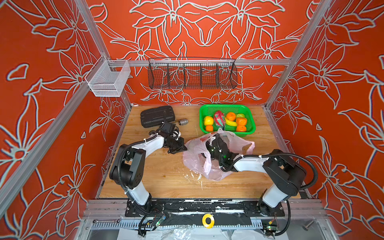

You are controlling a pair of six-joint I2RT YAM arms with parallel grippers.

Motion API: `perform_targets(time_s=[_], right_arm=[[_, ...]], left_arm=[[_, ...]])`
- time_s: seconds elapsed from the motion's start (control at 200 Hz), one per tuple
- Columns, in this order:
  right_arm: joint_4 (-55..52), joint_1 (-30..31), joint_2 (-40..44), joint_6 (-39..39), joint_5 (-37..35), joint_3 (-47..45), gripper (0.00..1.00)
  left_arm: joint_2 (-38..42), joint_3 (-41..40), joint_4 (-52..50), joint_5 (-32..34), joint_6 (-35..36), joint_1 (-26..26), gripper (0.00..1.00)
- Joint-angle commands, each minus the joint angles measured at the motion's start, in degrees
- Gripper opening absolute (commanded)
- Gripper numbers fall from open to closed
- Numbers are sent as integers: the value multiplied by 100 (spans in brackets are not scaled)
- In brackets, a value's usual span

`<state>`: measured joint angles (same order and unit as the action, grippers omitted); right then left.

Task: Untie the knot of the plastic bag and take out the fruit
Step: Pick up the fruit from the plastic bag.

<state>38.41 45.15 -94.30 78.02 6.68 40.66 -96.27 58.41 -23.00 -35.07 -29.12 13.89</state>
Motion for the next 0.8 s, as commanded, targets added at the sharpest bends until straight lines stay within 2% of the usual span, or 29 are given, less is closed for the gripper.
perform_targets(time_s=[0.0,0.18,0.425,0.595,0.796], right_arm=[[-266,42,224,-41,-10,-26,45],[-1152,45,682,-411,74,-223,44],[-2737,40,1747,-1146,-321,-487,45],[-3308,38,2230,-1492,-406,-466,45],[-3598,64,2393,-1614,-393,-412,44]], left_arm=[[65,-5,-18,271,135,5,0],[95,22,-141,492,224,-122,0],[91,25,-134,492,247,-207,0],[120,47,-154,504,258,-220,0],[221,45,-94,477,272,-233,0]])
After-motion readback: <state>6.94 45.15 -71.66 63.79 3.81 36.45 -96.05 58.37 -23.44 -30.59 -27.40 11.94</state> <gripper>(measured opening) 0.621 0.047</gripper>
